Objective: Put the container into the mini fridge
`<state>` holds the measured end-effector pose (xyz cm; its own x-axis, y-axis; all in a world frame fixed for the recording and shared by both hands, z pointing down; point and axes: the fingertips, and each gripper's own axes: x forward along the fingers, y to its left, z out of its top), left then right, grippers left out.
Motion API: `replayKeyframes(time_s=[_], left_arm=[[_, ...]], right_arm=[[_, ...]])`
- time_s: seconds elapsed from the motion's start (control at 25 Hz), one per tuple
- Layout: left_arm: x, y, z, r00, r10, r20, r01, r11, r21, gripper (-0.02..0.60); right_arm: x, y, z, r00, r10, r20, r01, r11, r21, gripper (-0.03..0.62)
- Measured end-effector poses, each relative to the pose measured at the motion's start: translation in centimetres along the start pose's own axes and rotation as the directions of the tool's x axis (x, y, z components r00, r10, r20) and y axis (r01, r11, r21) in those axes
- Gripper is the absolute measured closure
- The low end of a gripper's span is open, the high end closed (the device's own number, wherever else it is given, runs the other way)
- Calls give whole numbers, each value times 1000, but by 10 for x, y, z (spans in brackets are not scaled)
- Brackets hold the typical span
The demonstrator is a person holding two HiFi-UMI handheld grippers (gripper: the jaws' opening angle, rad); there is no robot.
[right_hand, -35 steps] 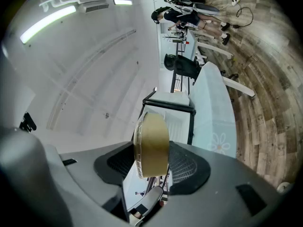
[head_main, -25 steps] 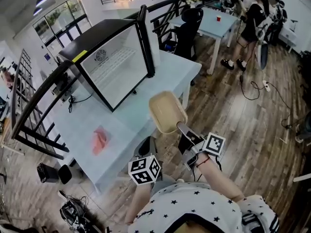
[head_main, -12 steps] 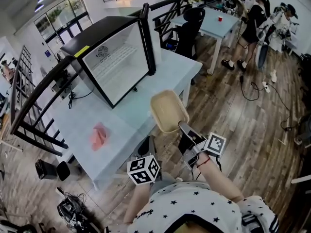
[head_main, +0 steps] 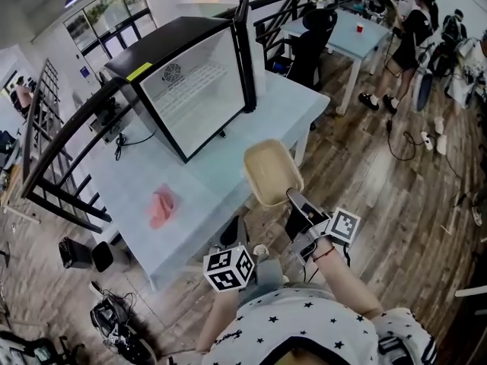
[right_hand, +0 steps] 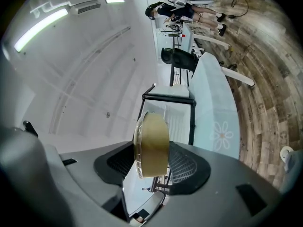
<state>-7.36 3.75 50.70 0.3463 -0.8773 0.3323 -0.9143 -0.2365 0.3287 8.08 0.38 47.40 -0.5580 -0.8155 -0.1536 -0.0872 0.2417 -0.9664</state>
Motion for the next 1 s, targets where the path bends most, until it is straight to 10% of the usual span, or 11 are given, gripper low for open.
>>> replayKeyframes(time_s=[1.0], left_arm=[[117,43,48,998,55,-5,-55,997,-48,575]], right_arm=[[115,-33,67,998,-18,-56,20,999,31,367]])
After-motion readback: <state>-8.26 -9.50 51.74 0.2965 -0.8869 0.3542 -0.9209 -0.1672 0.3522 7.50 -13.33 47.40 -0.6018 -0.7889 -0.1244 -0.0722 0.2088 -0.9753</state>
